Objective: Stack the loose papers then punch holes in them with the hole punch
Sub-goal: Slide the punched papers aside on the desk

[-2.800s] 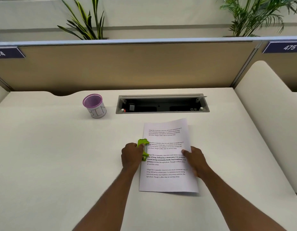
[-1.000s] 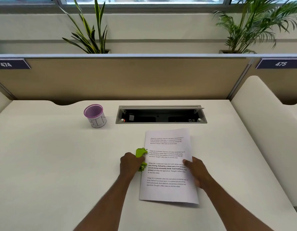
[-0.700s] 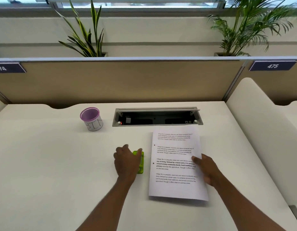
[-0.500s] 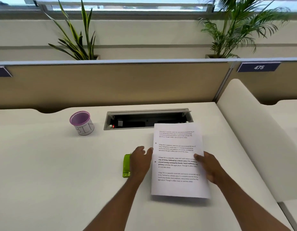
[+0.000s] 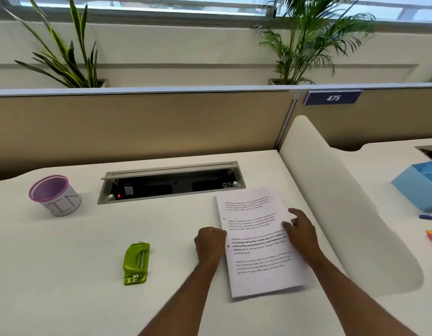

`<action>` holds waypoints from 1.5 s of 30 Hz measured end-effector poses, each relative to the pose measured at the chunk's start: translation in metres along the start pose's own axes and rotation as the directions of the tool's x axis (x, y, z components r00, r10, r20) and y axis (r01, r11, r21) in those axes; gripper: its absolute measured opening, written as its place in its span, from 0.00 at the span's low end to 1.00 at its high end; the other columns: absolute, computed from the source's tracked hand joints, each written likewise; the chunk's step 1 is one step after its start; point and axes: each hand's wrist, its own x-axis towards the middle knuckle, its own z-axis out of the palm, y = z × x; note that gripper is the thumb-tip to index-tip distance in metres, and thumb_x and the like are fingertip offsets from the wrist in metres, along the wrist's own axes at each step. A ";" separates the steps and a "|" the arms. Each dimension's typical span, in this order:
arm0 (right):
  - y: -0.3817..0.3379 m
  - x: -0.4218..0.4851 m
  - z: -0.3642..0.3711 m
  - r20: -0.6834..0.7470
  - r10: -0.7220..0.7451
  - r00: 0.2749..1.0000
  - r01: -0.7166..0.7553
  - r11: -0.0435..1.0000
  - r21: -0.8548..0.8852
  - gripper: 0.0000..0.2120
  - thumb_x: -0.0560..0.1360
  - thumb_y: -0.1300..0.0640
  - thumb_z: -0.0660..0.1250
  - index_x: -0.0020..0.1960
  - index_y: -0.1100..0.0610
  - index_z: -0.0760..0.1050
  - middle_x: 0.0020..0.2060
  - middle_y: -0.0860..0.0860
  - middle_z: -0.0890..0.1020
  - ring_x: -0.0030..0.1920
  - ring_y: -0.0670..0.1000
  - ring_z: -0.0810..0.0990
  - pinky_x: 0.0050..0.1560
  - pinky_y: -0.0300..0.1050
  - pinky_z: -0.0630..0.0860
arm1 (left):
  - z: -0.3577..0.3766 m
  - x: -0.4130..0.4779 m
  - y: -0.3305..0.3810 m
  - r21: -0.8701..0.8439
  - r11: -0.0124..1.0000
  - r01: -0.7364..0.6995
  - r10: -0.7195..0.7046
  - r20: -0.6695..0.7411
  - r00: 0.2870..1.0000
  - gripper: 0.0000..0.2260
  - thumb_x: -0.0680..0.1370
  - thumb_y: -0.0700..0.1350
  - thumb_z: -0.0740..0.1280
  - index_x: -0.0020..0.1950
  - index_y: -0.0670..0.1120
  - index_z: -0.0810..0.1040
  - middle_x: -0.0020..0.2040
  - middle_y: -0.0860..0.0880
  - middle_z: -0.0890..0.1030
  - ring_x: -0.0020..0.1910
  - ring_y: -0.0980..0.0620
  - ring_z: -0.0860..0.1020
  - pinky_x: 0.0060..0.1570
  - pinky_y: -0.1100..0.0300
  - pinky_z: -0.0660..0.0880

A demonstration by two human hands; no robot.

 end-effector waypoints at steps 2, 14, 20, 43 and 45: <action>0.004 0.013 -0.001 -0.007 -0.019 1.000 0.018 0.998 -0.067 0.20 0.74 0.62 0.66 0.66 0.54 0.72 0.40 0.51 0.80 0.45 0.54 0.78 0.46 0.43 0.70 | 0.015 0.003 0.005 0.042 0.999 0.011 -0.011 -0.014 1.000 0.09 0.71 0.41 0.66 0.34 0.37 0.81 0.37 0.38 0.84 0.40 0.39 0.83 0.41 0.51 0.81; 0.021 0.037 0.008 -0.028 0.001 1.000 -0.009 0.956 -0.293 0.22 0.74 0.59 0.64 0.68 0.54 0.71 0.60 0.59 0.80 0.60 0.60 0.78 0.57 0.51 0.74 | 0.046 0.021 0.009 0.294 0.956 0.017 0.006 -0.079 0.997 0.08 0.72 0.42 0.66 0.43 0.38 0.79 0.44 0.41 0.84 0.45 0.40 0.81 0.37 0.59 0.70; 0.008 0.028 0.020 -0.056 0.018 0.998 -0.042 0.881 -0.471 0.25 0.74 0.54 0.65 0.69 0.60 0.67 0.61 0.61 0.73 0.60 0.64 0.73 0.55 0.55 0.72 | 0.046 0.016 0.009 0.318 0.948 -0.012 0.029 -0.049 0.998 0.12 0.74 0.46 0.66 0.50 0.38 0.77 0.49 0.41 0.83 0.49 0.41 0.80 0.40 0.58 0.70; -0.102 -0.127 0.149 0.209 -0.512 0.833 0.539 0.672 -0.508 0.24 0.76 0.46 0.65 0.64 0.62 0.73 0.63 0.62 0.76 0.64 0.62 0.73 0.66 0.55 0.69 | -0.125 -0.030 -0.047 0.659 0.720 -0.217 0.472 -0.237 0.849 0.21 0.77 0.49 0.64 0.68 0.43 0.71 0.65 0.44 0.74 0.62 0.45 0.72 0.57 0.54 0.72; -0.108 -0.140 0.161 0.256 -0.495 0.831 0.553 0.678 -0.484 0.25 0.77 0.45 0.64 0.66 0.62 0.72 0.66 0.61 0.75 0.67 0.61 0.71 0.67 0.54 0.67 | -0.142 -0.032 -0.055 0.686 0.702 -0.192 0.466 -0.238 0.852 0.19 0.77 0.49 0.64 0.66 0.44 0.73 0.63 0.45 0.75 0.60 0.45 0.73 0.53 0.54 0.74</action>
